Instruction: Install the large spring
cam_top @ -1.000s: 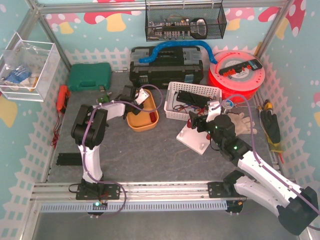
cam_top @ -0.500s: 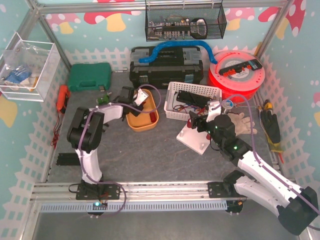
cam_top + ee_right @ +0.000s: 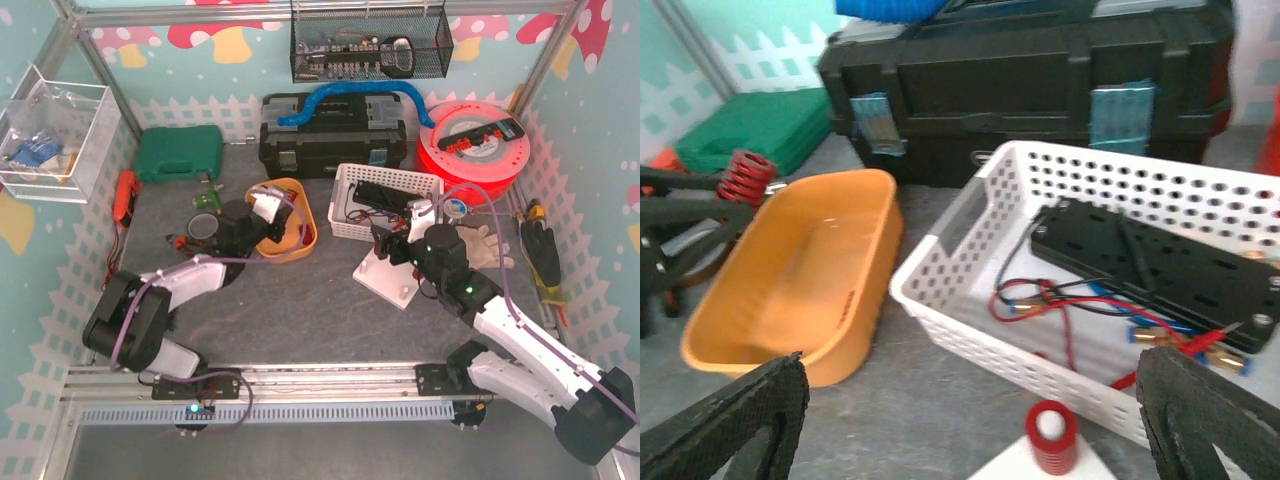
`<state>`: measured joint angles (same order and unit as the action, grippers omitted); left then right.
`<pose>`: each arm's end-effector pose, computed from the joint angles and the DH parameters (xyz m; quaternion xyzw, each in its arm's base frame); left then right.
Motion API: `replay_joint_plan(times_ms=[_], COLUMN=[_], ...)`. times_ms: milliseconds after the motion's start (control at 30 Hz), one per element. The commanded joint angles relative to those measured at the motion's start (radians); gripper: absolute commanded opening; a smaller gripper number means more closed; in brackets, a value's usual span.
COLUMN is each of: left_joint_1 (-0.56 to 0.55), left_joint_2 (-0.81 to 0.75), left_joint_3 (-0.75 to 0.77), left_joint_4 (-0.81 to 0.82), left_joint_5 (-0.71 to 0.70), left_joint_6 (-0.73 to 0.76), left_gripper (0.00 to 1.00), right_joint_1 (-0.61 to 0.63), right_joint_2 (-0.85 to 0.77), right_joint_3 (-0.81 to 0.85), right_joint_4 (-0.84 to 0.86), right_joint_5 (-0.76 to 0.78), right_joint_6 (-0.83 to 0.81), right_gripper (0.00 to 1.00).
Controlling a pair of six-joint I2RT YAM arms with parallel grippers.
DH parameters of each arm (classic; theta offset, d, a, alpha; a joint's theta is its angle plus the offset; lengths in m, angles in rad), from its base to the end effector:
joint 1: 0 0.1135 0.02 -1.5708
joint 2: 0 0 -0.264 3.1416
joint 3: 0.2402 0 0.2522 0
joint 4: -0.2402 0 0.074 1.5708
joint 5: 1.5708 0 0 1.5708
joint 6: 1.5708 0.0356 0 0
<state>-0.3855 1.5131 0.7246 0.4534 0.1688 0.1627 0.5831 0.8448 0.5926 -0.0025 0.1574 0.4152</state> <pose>0.2971 -0.1270 0.2097 0.2669 0.7687 -0.1325 0.5660 0.1722 0.1069 0.2804 -0.0182 0.7900 0.2372 0.5651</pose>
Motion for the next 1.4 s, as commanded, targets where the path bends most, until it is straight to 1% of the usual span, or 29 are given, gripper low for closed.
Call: replay_joint_plan(times_ms=[0,33,100,167,233,333,467,567,633,867,1133,1200,1267,1367], left_joint_1=[-0.080,-0.097,-0.138,-0.177,-0.225,-0.283,-0.309,-0.324,-0.326,-0.363,-0.380,-0.381,-0.382,-0.383], left_joint_2=[-0.103,-0.124,-0.161,-0.189,-0.210,-0.224,-0.234,-0.228,-0.224,-0.225,-0.242,-0.242,-0.239,-0.231], left_joint_3=[-0.161,-0.198,-0.259,-0.302,-0.340,-0.391,-0.482,-0.519,-0.523,-0.521,-0.521,-0.520,-0.519,-0.515], left_joint_4=[0.364,0.410,0.472,0.496,0.505,0.544,0.664,0.730,0.757,0.753,0.742,0.740,0.739,0.740], left_joint_5=[0.016,0.030,0.015,0.008,-0.034,-0.098,-0.099,-0.103,-0.078,-0.010,0.004,0.001,-0.005,-0.008], left_joint_6=[-0.168,-0.184,-0.197,-0.192,-0.172,-0.155,-0.139,-0.108,-0.100,-0.046,-0.021,-0.019,-0.020,-0.022], left_gripper=[0.16,0.16,0.16,0.16,0.15,0.15,0.15,0.15,0.15,0.15,0.15,0.15,0.15,0.17], right_joint_1=[-0.002,-0.002,-0.003,-0.001,0.002,0.016,0.047,0.066,0.074,0.091,0.111,0.115,0.116,0.118], right_joint_2=[0.039,0.057,0.106,0.158,0.204,0.256,0.316,0.362,0.386,0.455,0.511,0.519,0.524,0.524], right_joint_3=[0.065,0.080,0.113,0.144,0.162,0.168,0.189,0.214,0.231,0.267,0.303,0.307,0.304,0.294], right_joint_4=[-0.019,-0.019,-0.019,-0.013,0.007,0.064,0.119,0.130,0.132,0.153,0.141,0.141,0.145,0.156], right_joint_5=[-0.173,-0.224,-0.333,-0.442,-0.533,-0.629,-0.709,-0.726,-0.729,-0.705,-0.720,-0.731,-0.746,-0.761], right_joint_6=[0.058,0.063,0.071,0.083,0.098,0.124,0.149,0.156,0.157,0.168,0.163,0.163,0.163,0.167], right_gripper=[0.88,0.87,0.85,0.82,0.80,0.77,0.77,0.76,0.76,0.72,0.63,0.60,0.55,0.44])
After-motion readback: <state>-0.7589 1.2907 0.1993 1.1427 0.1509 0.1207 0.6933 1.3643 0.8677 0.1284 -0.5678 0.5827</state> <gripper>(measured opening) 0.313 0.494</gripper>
